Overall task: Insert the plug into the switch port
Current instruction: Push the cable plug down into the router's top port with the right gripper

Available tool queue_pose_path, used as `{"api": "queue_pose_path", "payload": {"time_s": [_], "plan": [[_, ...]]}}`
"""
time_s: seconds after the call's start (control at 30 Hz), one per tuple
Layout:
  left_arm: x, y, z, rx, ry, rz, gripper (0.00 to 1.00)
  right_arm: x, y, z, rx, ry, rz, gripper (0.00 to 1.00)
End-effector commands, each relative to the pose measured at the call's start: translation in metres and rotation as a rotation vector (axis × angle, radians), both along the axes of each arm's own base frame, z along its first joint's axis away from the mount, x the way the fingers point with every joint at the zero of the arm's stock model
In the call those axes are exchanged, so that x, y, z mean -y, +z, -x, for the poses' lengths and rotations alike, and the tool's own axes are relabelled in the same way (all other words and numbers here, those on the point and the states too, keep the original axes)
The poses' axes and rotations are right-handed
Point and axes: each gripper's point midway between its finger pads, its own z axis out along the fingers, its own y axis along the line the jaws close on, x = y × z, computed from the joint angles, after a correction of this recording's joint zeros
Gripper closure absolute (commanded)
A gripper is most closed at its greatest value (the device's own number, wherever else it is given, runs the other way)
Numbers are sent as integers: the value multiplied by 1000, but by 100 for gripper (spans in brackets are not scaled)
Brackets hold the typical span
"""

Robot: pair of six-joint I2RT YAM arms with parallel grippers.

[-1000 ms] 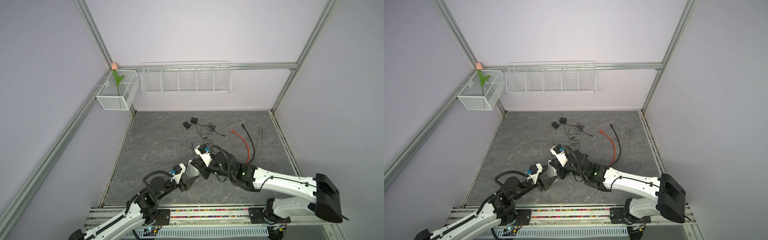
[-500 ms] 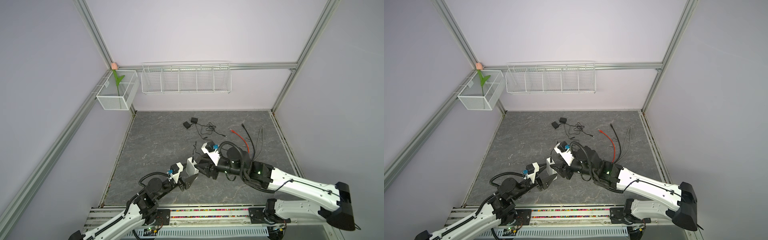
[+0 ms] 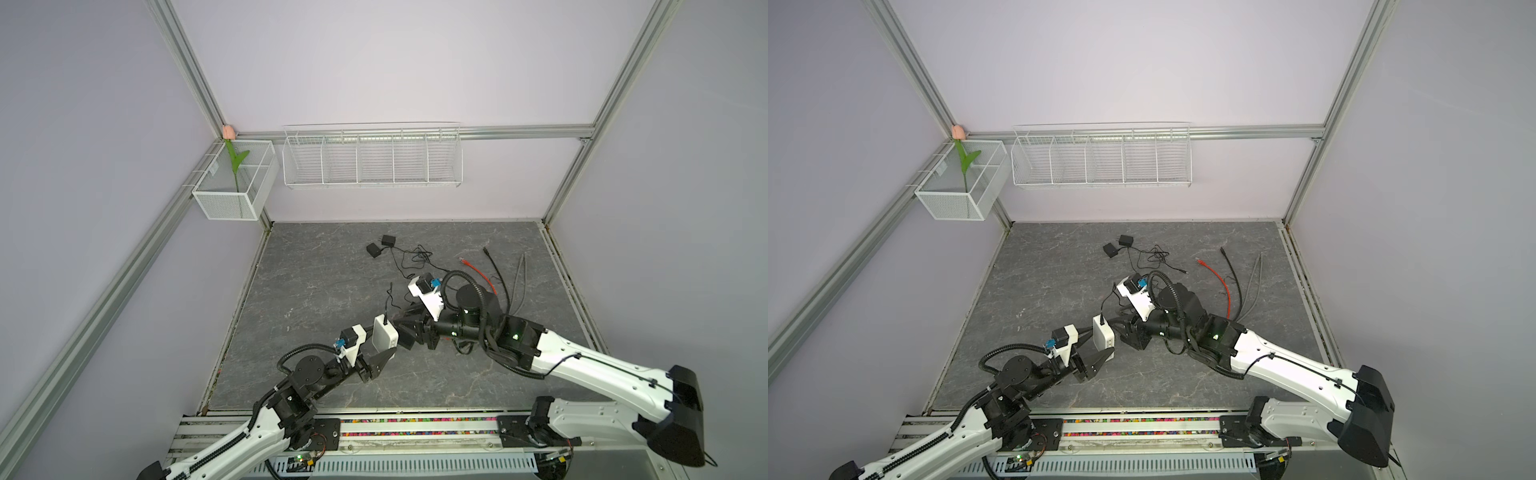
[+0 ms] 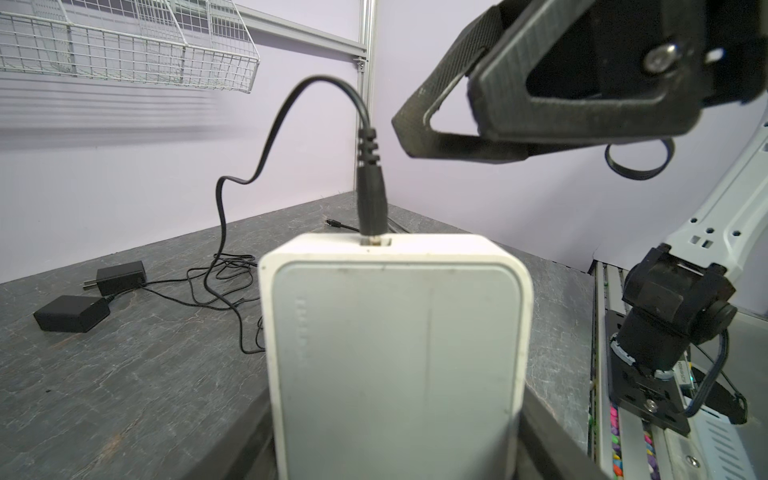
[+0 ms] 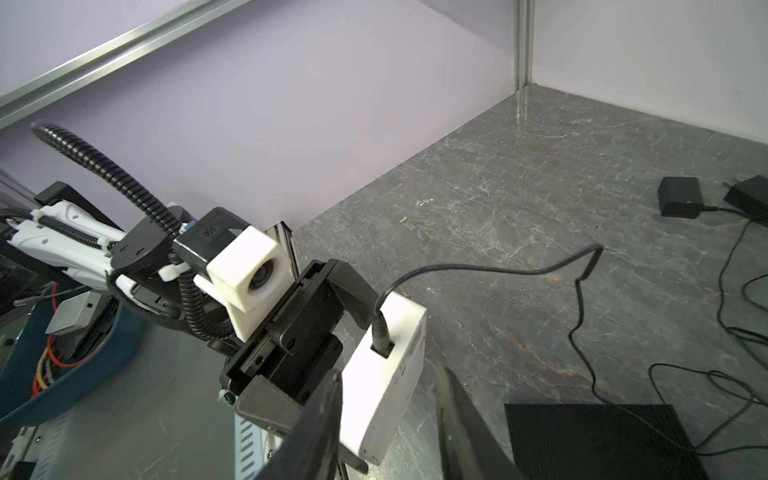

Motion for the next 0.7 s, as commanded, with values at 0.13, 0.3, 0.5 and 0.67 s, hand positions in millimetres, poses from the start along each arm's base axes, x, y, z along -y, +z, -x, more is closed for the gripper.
{"api": "queue_pose_path", "payload": {"time_s": [0.13,0.3,0.5,0.67], "plan": [[1,20,1,20,-7,37,100,-18,8,-3,-10,54,-41,60],[1,19,2,16,-9,34,100,-25,11,-4,-11,67,-49,60],[1,21,2,17,-12,34,100,-31,10,-8,-15,71,-40,63],[1,20,3,15,-15,34,100,-35,8,-13,-20,64,-29,68]]}}
